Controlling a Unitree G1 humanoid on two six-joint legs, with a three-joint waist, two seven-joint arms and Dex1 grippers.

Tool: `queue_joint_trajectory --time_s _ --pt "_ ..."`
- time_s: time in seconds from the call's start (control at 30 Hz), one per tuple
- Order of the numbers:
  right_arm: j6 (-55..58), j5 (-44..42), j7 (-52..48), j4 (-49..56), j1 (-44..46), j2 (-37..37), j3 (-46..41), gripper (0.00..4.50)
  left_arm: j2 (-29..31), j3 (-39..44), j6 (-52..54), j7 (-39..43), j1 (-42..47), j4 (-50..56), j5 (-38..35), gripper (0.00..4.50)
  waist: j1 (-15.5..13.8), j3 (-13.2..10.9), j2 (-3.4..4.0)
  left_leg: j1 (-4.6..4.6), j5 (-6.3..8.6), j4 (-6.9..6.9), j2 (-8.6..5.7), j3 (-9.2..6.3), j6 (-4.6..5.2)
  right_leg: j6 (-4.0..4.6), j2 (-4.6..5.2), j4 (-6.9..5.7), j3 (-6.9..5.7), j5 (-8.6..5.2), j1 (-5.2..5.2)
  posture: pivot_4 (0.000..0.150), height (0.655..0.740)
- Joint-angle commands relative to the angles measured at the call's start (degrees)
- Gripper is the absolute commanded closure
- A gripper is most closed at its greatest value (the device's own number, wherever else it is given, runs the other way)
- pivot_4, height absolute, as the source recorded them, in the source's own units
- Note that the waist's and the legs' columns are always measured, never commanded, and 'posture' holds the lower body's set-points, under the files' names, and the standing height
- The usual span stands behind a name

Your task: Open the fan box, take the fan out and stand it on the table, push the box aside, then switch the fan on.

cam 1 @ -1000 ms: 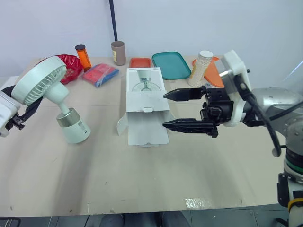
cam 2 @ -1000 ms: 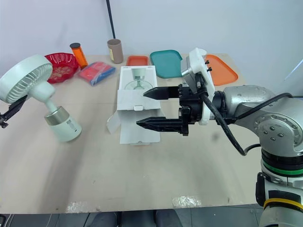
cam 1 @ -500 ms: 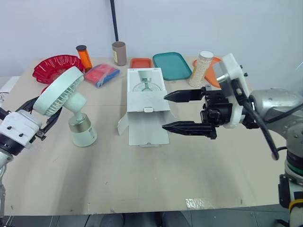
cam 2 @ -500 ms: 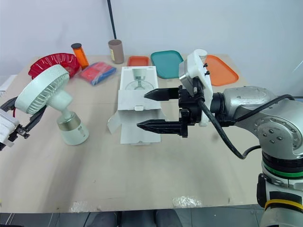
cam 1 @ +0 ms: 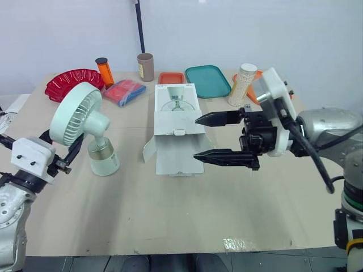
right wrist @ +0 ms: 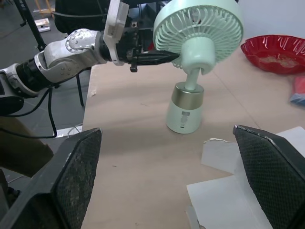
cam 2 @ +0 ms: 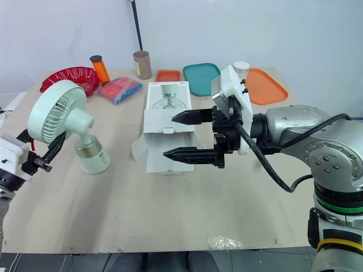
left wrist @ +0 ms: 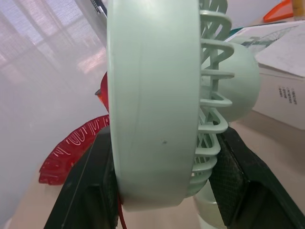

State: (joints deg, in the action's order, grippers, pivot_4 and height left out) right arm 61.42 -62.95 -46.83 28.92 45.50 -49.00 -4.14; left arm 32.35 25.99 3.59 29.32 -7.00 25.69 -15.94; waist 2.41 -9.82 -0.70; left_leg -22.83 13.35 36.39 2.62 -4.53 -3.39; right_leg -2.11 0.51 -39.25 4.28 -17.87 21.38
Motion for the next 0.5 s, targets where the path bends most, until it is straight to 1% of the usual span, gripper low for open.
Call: queue_joint_trajectory --time_s 0.03,0.13,0.33,0.5 --pt "-0.01 -0.81 0.30 0.36 1.72 -0.63 -1.13 0.00 -1.20 -2.15 3.67 -0.38 -2.03 0.16 -0.93 2.35 0.00 0.01 0.02 0.05 0.01 0.00 0.00 0.00 0.01 0.00 0.00 0.01 0.00 0.00 -0.05 0.150 0.7400" --pt "-0.08 -0.63 0.16 0.34 1.78 -0.53 -1.03 0.00 -2.22 -1.36 5.82 -2.38 -2.26 -1.56 -1.26 2.35 0.00 0.14 0.21 0.10 0.02 -0.01 0.00 0.01 0.03 0.00 -0.01 0.01 0.01 0.00 -0.08 0.150 0.7400" --pt "-0.36 -0.18 -0.57 -0.22 2.25 -0.56 -0.81 0.00 -2.19 1.28 7.45 -4.65 -3.00 -3.37 -1.99 2.35 0.01 0.21 0.30 0.21 0.03 -0.02 0.00 0.02 0.06 0.00 -0.03 0.02 0.03 -0.01 -0.17 0.150 0.7400" --pt "-0.78 0.34 -1.90 -0.62 2.29 -0.67 -0.58 0.00 -4.06 -0.02 10.02 -6.88 -3.54 -0.74 -3.24 2.35 0.01 0.23 0.33 0.27 0.03 -0.04 0.00 0.04 0.06 0.00 -0.03 0.02 0.07 -0.01 -0.22 0.150 0.7400"
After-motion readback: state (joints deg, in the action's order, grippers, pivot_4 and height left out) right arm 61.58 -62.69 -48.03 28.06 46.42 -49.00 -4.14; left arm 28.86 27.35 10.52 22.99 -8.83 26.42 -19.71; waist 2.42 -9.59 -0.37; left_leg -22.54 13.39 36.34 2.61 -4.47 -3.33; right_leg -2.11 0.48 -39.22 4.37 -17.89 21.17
